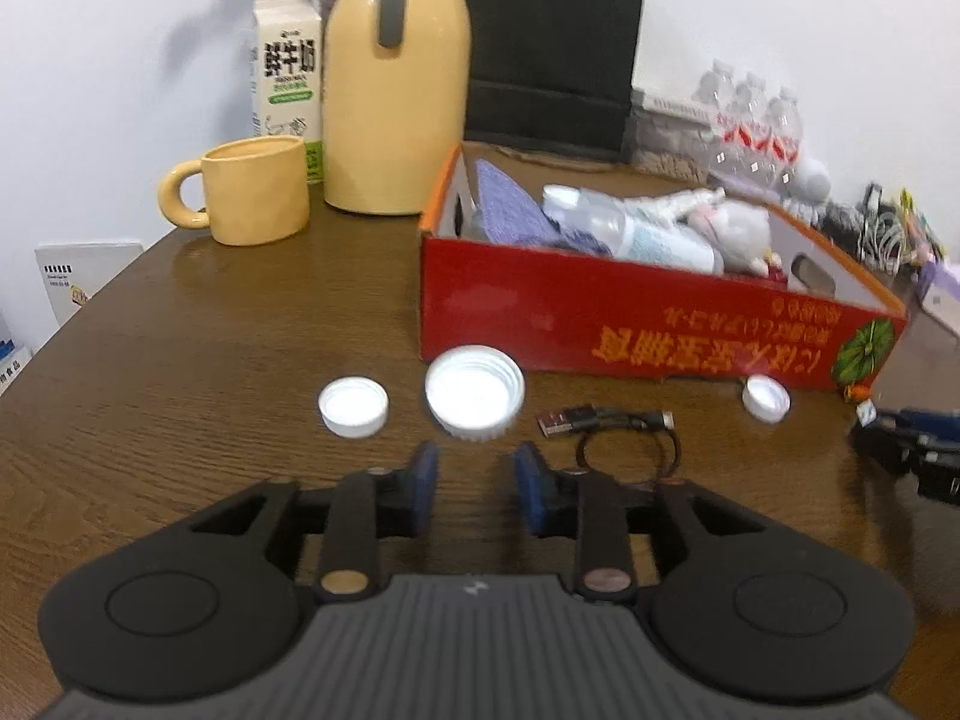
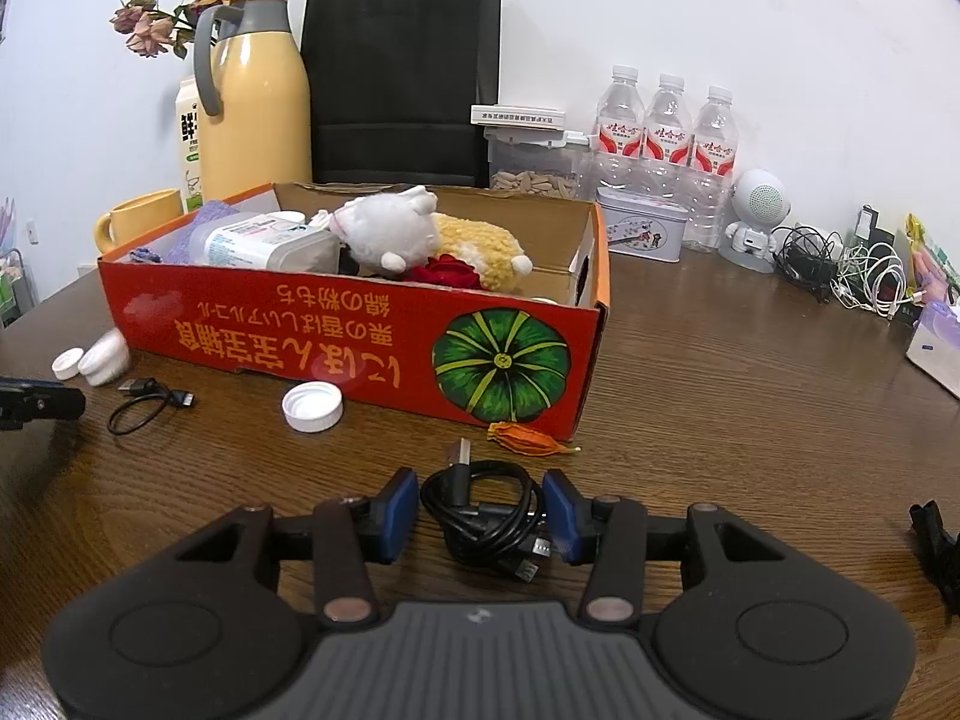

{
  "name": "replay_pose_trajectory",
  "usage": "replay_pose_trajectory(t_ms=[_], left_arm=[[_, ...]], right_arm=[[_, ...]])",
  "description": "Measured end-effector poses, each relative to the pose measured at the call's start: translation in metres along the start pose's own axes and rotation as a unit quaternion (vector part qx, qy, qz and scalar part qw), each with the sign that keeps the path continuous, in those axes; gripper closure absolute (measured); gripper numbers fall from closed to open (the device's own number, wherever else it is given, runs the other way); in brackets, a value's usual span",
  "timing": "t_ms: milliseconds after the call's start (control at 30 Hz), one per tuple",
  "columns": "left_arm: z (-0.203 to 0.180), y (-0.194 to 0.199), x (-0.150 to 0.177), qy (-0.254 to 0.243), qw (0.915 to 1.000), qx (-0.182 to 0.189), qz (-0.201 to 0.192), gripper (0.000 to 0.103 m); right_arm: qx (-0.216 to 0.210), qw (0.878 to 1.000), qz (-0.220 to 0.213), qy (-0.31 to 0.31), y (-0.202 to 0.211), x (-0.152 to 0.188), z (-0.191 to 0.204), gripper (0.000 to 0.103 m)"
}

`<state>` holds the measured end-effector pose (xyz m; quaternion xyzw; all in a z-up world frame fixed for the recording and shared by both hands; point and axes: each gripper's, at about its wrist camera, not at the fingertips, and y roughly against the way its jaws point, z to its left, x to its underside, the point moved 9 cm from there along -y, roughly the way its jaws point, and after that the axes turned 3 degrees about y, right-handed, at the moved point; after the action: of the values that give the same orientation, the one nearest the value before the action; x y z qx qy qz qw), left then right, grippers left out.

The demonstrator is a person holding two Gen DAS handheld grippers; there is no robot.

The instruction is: Organize objects

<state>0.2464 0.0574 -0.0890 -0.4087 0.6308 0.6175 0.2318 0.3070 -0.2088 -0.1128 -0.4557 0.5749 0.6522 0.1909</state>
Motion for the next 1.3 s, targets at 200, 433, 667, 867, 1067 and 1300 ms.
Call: replay_pose_trajectory(t_ms=[200, 433, 667, 867, 1067, 1300], left_arm=[[0.02, 0.011, -0.011, 0.032, 0.999, -0.006, -0.031, 0.058], [0.039, 0.001, -0.017, 0.043, 0.998, -0.036, -0.028, 0.045], [0.05, -0.023, -0.019, 0.032, 0.9979, -0.056, 0.006, 0.045], [0.044, -0.027, -0.018, 0.003, 0.9981, -0.061, 0.004, 0.074], [0.035, -0.014, -0.023, -0.006, 0.9984, -0.051, -0.021, 0.074], [0.015, 0.012, -0.048, -0.005, 0.9978, -0.019, -0.063, 0.074]], right_arm=[[-0.001, 1.0, -0.002, 0.004, 0.001, 0.0, 0.001, 0.06], [0.005, 0.999, -0.031, 0.012, 0.01, -0.004, 0.002, 0.06], [0.008, 0.999, -0.037, 0.015, 0.013, -0.007, 0.003, 0.06], [0.013, 0.999, -0.042, 0.017, 0.015, -0.007, 0.003, 0.06], [0.018, 0.998, -0.051, 0.019, 0.018, -0.008, 0.004, 0.06], [0.008, 0.996, -0.088, 0.02, 0.035, -0.024, 0.014, 0.06]])
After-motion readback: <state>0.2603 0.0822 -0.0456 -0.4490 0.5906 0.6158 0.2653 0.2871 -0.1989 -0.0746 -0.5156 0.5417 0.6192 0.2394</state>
